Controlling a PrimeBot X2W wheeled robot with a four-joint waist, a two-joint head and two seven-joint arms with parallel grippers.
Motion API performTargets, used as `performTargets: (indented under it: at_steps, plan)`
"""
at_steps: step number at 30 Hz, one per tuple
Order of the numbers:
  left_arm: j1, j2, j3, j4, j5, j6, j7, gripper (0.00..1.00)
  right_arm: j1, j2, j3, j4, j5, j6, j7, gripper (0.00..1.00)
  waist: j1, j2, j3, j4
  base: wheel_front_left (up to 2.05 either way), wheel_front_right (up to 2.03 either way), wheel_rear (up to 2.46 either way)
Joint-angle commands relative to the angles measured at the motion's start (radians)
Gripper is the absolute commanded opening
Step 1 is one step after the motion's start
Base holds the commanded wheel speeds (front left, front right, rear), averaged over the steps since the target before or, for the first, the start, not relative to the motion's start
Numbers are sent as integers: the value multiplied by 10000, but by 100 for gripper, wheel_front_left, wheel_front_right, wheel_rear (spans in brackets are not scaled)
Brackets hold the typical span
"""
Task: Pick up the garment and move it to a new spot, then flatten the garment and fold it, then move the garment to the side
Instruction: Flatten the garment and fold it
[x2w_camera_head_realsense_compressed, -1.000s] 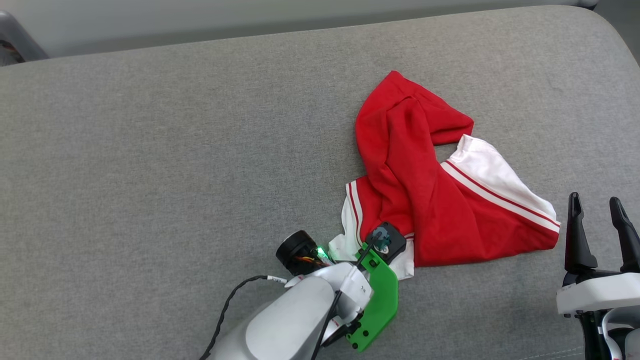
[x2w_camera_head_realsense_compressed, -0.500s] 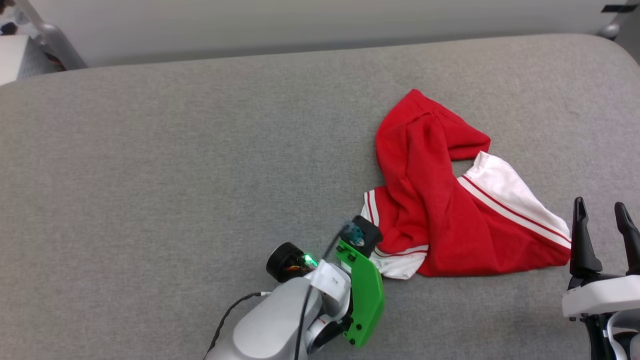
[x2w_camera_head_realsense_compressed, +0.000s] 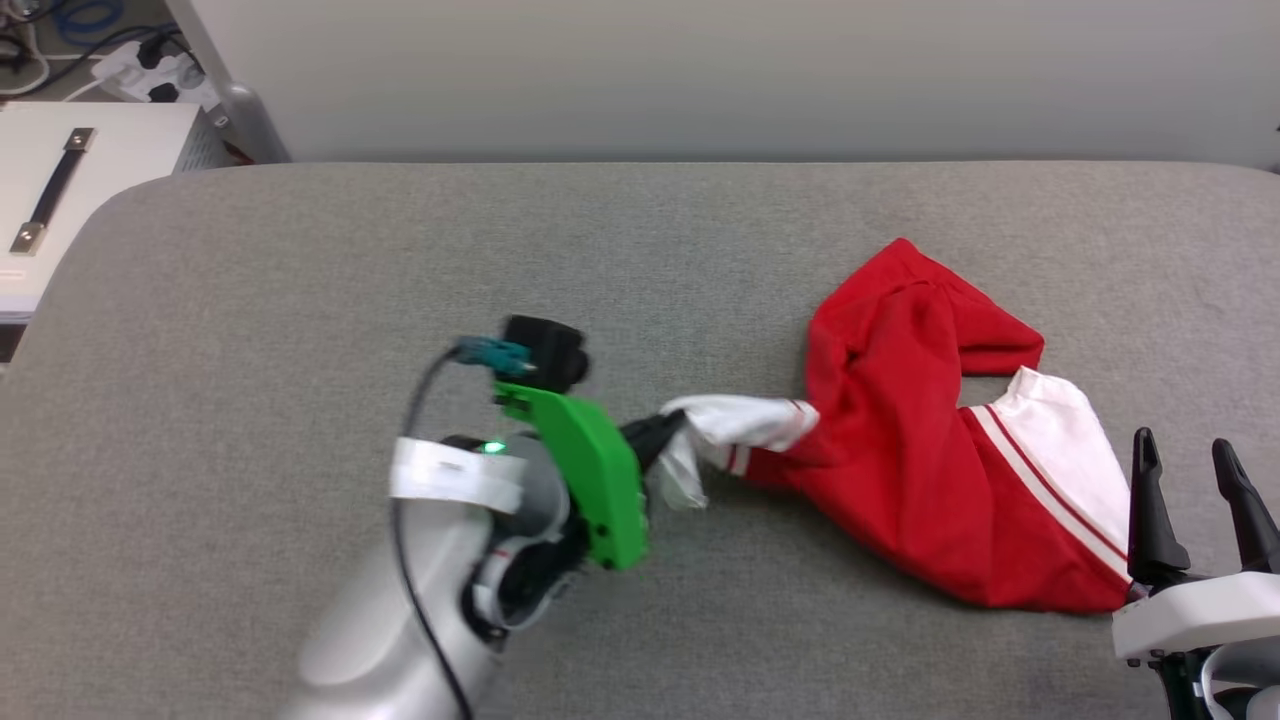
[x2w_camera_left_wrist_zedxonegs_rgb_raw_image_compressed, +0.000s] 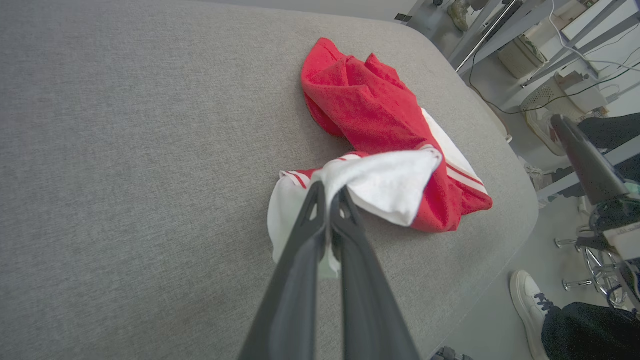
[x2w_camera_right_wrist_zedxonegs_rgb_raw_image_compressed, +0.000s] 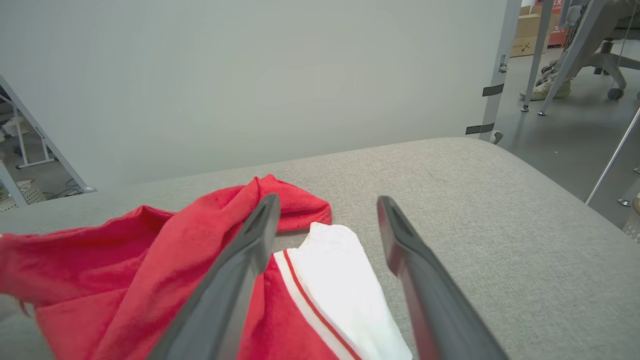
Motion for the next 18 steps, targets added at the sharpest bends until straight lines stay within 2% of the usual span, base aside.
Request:
performTargets:
  at_steps: [1, 6, 9, 18]
  plan:
    - [230, 193, 348, -115, -252, 198, -4, 0, 38, 20, 31, 33, 31, -9, -17, 100, 0, 0, 4, 114, 0, 0, 0]
    - [604, 906, 1326, -142, -767, 764, 160, 0, -98, -9, 115, 45, 50, -9, 19, 100, 0, 0, 357, 126, 0, 0, 0]
    - [657, 1330, 1614, 209, -754, 927, 195, 0, -213, -38, 165, 73, 52, -9, 43, 100, 0, 0, 601, 67, 0, 0, 0]
    - [82, 2008, 1902, 1888, -753, 751, 395, 0, -631, -125, 326, 130, 15, -9, 75, 100, 0, 0, 1426, -154, 0, 0, 0]
